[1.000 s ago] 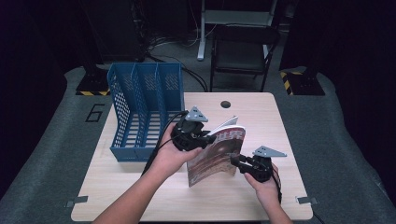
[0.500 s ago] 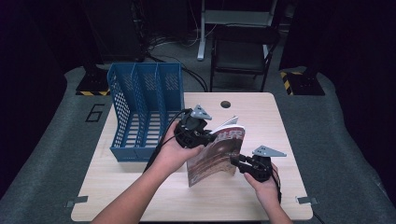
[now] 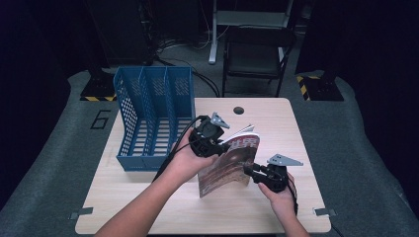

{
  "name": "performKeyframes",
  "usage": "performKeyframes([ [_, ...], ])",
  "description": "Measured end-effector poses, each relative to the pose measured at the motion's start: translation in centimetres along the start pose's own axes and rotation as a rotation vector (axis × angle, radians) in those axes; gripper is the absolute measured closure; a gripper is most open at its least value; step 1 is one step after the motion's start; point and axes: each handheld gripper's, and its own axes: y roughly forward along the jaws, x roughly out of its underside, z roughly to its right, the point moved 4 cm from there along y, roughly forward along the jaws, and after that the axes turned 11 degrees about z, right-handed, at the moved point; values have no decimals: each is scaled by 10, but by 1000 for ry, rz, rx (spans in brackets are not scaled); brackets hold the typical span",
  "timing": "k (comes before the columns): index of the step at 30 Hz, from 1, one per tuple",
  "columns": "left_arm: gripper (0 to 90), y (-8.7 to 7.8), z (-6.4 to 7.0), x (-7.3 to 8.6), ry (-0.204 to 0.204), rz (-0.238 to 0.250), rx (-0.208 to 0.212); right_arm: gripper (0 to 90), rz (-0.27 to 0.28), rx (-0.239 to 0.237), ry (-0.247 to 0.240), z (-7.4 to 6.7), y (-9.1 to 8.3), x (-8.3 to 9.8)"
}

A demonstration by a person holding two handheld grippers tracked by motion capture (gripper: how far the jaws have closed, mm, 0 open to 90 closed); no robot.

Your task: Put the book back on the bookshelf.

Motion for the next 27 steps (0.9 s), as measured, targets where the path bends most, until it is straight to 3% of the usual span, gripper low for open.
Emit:
performKeyframes([
  [11,834,0,-2,-2,4,-29,0,640,7,-4,4,0,1,0],
  [27,838,1,-5,-3,5,-36,-13,589,-3,-9,20,1,1,1],
])
